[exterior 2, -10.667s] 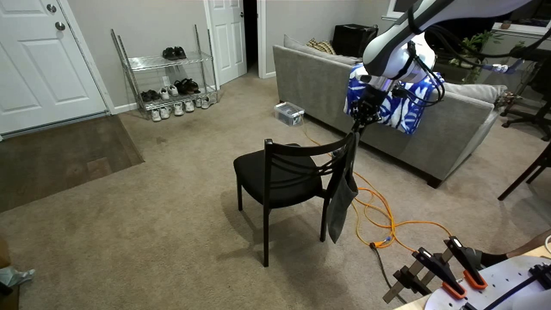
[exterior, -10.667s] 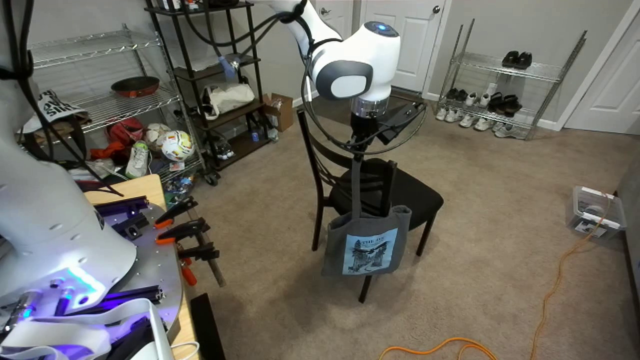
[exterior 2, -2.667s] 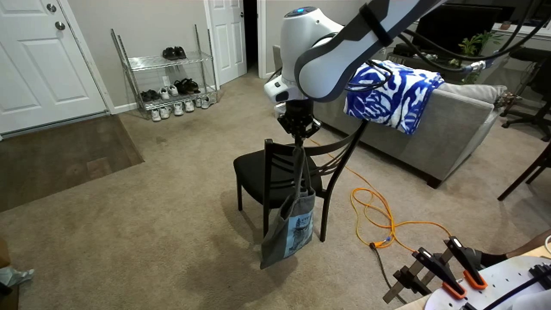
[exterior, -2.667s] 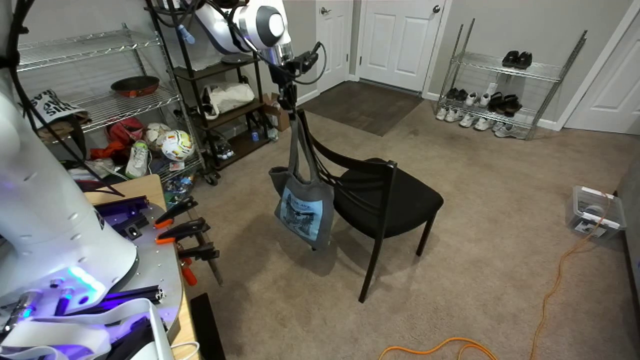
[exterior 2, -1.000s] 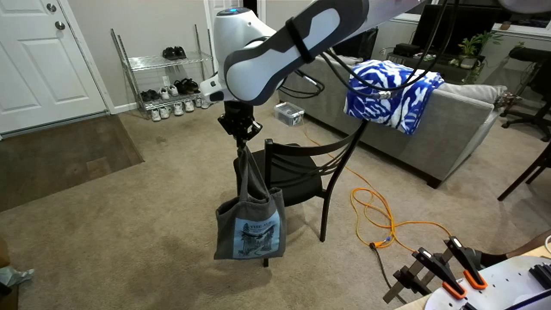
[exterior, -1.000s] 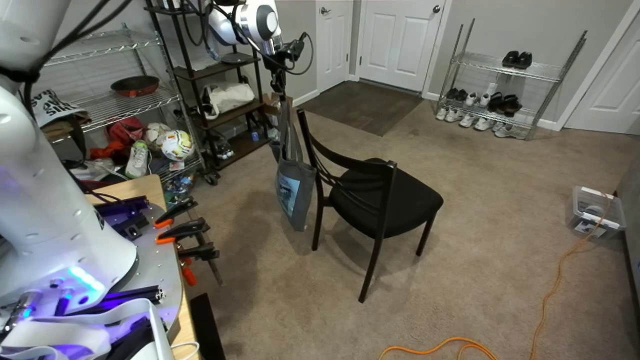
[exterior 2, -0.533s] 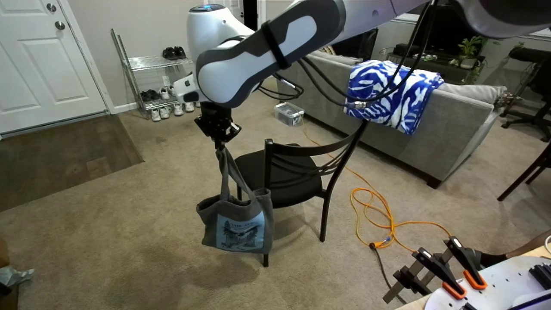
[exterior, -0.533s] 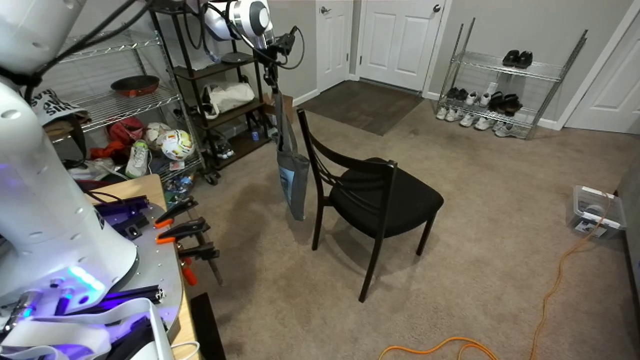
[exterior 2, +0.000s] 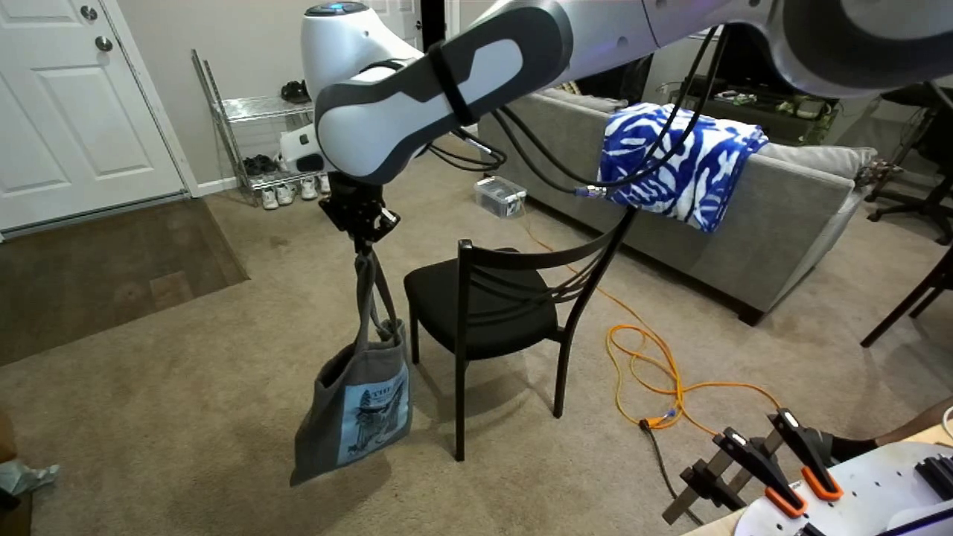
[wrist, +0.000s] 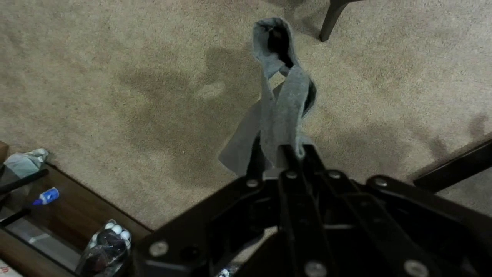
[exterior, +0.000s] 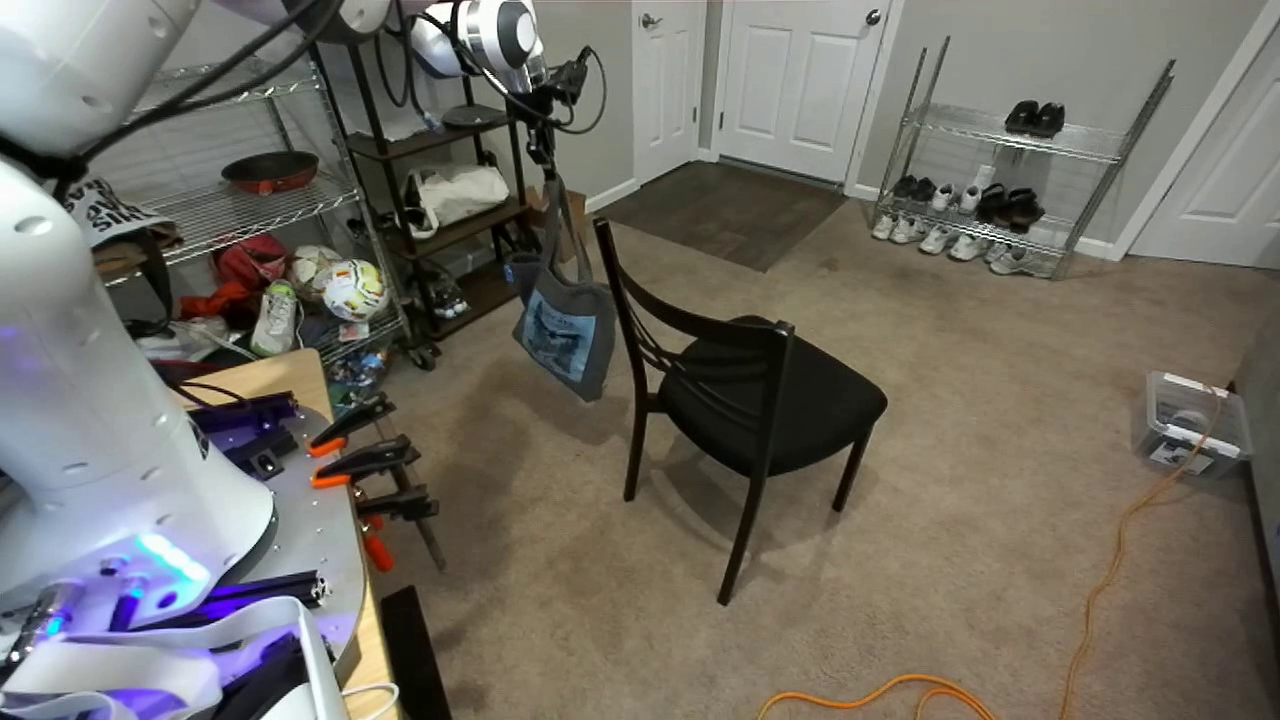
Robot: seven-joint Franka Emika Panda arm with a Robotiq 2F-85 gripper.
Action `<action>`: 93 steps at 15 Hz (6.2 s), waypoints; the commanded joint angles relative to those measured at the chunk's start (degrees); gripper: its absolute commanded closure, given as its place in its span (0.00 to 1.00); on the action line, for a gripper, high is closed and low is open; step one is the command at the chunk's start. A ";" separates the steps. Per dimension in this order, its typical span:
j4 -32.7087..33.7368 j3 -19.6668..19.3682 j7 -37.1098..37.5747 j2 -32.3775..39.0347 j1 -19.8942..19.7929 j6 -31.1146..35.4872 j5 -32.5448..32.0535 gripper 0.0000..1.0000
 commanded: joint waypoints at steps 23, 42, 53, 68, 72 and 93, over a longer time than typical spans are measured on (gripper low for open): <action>-13.24 -0.21 0.73 -11.03 -5.80 3.03 -0.06 0.98; -38.55 0.14 2.23 -29.41 -12.24 16.48 0.75 0.98; -49.41 -0.27 3.46 -38.11 -16.65 21.25 3.17 0.98; -45.40 1.37 2.89 -35.77 -15.95 18.42 4.38 0.98; -45.34 1.25 2.40 -36.19 -17.59 19.28 7.34 0.98; -46.92 1.45 1.65 -36.29 -23.40 21.03 18.46 0.98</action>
